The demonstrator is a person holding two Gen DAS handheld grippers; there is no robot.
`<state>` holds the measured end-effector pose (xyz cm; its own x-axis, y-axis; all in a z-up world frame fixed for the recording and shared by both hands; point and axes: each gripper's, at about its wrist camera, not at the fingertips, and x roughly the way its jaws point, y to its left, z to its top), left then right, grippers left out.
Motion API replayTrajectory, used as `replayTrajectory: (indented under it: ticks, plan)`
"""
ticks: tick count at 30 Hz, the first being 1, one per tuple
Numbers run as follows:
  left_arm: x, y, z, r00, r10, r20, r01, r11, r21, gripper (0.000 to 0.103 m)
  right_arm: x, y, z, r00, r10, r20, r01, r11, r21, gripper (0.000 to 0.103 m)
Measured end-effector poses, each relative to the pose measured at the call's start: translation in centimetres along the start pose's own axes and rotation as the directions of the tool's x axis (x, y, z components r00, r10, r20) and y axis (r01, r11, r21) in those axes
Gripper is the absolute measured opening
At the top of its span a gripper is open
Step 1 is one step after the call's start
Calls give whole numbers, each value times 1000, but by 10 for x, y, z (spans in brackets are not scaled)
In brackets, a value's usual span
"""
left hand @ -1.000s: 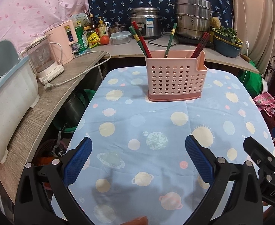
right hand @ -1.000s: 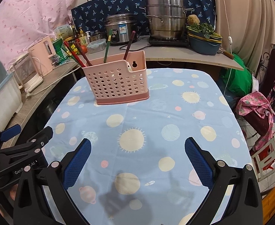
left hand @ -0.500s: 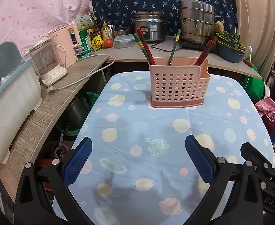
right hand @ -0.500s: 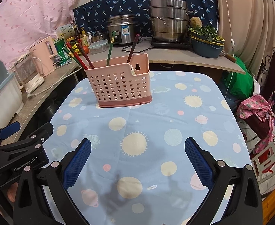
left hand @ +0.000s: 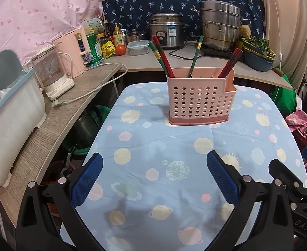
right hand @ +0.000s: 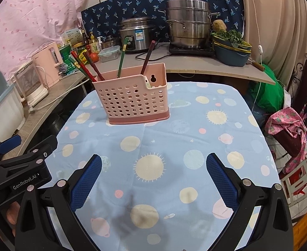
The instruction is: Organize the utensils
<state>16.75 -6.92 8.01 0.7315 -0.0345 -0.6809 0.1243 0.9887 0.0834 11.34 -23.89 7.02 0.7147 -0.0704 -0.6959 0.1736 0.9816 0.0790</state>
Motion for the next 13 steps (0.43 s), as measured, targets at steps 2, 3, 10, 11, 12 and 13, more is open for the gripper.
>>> replayTrajectory:
  ticks: [2, 3, 10, 11, 12, 13]
  plan:
    - [1, -1, 1, 1000, 2, 2, -2, 1000, 3, 95, 0, 0, 0, 1000, 1, 1, -1, 1000, 0, 97]
    - [1, -1, 2, 1000, 2, 1, -2, 1000, 4, 95, 0, 0, 1, 1000, 1, 2, -1, 1000, 0, 97]
    - [4, -3, 4, 1000, 3, 5, -3, 1000, 6, 95, 4, -3, 4, 1000, -6, 4, 6, 1000, 6, 97]
    - [4, -3, 4, 1000, 4, 4, -4, 1000, 5, 95, 5, -3, 5, 1000, -11, 6, 11, 1000, 3, 97]
    - [5, -3, 4, 1000, 3, 3, -3, 1000, 6, 95, 6, -3, 5, 1000, -17, 8, 17, 1000, 1, 97]
    - [5, -3, 4, 1000, 2, 1, -2, 1000, 6, 95, 7, -3, 6, 1000, -21, 10, 21, 1000, -2, 97]
